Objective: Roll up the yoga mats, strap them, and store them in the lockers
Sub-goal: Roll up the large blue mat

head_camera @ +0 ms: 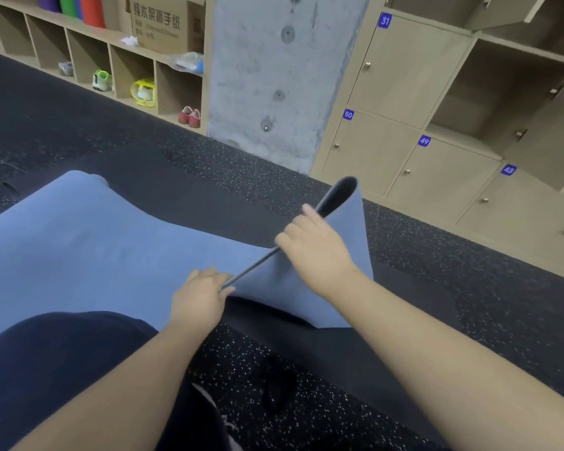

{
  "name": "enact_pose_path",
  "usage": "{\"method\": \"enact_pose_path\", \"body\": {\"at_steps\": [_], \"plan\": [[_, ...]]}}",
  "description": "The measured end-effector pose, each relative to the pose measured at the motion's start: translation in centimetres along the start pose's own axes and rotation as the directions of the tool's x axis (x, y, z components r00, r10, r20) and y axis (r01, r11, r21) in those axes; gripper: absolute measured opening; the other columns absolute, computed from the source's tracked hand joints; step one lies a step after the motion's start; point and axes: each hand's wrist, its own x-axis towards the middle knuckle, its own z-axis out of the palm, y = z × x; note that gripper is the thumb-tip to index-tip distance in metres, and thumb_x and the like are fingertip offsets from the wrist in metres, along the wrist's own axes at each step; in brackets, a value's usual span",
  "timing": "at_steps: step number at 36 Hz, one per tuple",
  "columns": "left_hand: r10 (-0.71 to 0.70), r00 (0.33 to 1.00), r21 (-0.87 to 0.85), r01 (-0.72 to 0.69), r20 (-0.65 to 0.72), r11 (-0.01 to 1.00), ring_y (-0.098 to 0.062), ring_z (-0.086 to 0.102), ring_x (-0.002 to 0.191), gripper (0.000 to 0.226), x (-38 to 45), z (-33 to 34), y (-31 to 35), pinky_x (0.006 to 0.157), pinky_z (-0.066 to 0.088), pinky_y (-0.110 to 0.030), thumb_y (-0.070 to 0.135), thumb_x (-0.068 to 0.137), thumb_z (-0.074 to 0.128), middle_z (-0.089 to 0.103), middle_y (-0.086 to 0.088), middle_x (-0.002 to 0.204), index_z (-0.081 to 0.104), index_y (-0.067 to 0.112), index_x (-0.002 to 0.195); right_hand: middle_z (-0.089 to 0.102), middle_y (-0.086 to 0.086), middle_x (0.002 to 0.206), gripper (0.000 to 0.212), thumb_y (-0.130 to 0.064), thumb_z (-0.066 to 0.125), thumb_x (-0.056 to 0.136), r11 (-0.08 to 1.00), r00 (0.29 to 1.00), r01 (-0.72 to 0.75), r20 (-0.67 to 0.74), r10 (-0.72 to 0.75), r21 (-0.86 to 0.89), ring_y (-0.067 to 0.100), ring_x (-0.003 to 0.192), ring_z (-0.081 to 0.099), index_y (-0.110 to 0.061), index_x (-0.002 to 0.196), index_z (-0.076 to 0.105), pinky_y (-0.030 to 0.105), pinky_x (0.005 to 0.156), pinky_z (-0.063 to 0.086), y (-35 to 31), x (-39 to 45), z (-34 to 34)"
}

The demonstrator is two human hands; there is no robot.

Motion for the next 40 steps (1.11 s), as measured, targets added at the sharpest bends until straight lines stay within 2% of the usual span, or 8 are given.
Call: {"method": "enact_pose_path", "body": {"at_steps": [3,6,12,19,23,30,36,40], "plan": [[0.053,0.998,-0.016,-0.053,-0.036,0.998,-0.018,0.044,0.099,0.027,0.3,-0.2,0.1,0.068,0.035,-0.029,0.034,0.100,0.046,0.057,0.005,0.102,0.063,0.029,0.120,0.060,-0.002,0.091,0.027,-0.024,0.073,0.077,0.987,0.962,0.156,0.233,-0.140,-0.049,0.022,0.094,0.057,-0.021,0.102,0.061,0.039,0.111,0.029,-1.9,0.9,1.2],[0.070,0.995,0.007,-0.069,-0.070,0.998,-0.015,0.043,0.094,0.025,0.5,-0.6,-0.2,0.065,0.037,-0.028,0.034,0.101,0.044,0.055,0.007,0.096,0.064,0.030,0.115,0.043,-0.004,0.051,0.044,-0.010,0.085,0.029,0.996,0.976,0.078,0.198,-0.087,0.051,0.020,0.052,0.046,-0.022,0.056,0.052,0.028,0.061,0.032,-3.3,2.2,1.5],[-0.053,0.988,-0.046,0.047,-0.144,0.998,-0.015,0.048,0.102,0.024,1.3,-2.4,-2.8,0.068,0.035,-0.028,0.042,0.096,0.051,0.063,0.011,0.102,0.067,0.035,0.112,0.011,-0.007,0.047,0.067,-0.005,0.077,0.014,0.998,0.998,-0.026,-0.054,0.029,0.052,0.018,0.049,0.017,-0.026,0.051,0.026,0.026,0.056,0.015,-3.7,4.4,1.9],[-0.368,0.930,-0.184,0.357,-0.027,0.916,-0.027,0.051,0.118,0.037,1.5,-3.5,-8.3,0.096,0.042,-0.040,0.036,0.094,0.059,0.055,-0.005,0.129,0.059,0.026,0.130,0.035,-0.006,0.039,0.047,-0.003,0.080,0.021,0.977,0.978,-0.199,-0.042,0.202,0.074,0.019,0.044,0.019,-0.023,0.043,0.044,0.025,0.054,0.015,-0.9,5.1,2.3],[-0.430,0.900,-0.260,0.432,0.066,0.864,-0.036,0.057,0.109,0.031,2.0,-2.8,-9.8,0.093,0.044,-0.040,0.032,0.098,0.053,0.063,-0.014,0.115,0.064,0.011,0.118,0.042,-0.006,0.040,0.044,-0.006,0.086,0.027,0.963,0.968,-0.251,0.014,0.251,0.095,0.020,0.036,0.039,-0.023,0.045,0.050,0.025,0.055,0.017,0.3,4.8,1.6],[-0.265,0.940,-0.306,0.192,-0.217,0.932,-0.036,0.051,0.070,0.037,3.0,-6.2,-6.4,0.063,0.036,-0.040,0.022,0.098,0.051,0.051,-0.010,0.062,0.044,0.008,0.064,0.044,0.000,0.043,0.031,-0.009,0.079,0.059,0.919,0.915,-0.360,-0.131,0.381,0.158,0.022,0.037,0.038,-0.018,0.049,0.051,0.026,0.053,0.019,3.2,3.2,-0.5],[-0.103,0.873,-0.241,-0.017,-0.477,0.970,-0.033,0.057,0.081,0.017,4.6,-12.9,-2.2,0.072,0.040,-0.038,0.018,0.095,0.057,0.064,-0.011,0.080,0.071,0.012,0.091,0.052,0.003,0.047,0.019,-0.016,0.074,0.067,0.825,0.802,-0.487,-0.227,0.552,0.286,0.027,0.042,0.048,-0.016,0.056,0.059,0.025,0.055,0.020,5.8,4.3,-4.6],[-0.031,0.794,-0.208,-0.122,-0.608,0.970,-0.031,0.058,0.081,0.016,5.8,-17.3,0.9,0.071,0.035,-0.033,0.015,0.094,0.057,0.065,-0.008,0.079,0.071,0.010,0.088,0.067,0.008,0.080,0.017,-0.028,0.061,0.091,0.686,0.697,-0.606,-0.146,0.702,0.403,0.034,0.080,0.062,-0.014,0.085,0.067,0.032,0.063,0.024,7.0,4.7,-7.0]]}}
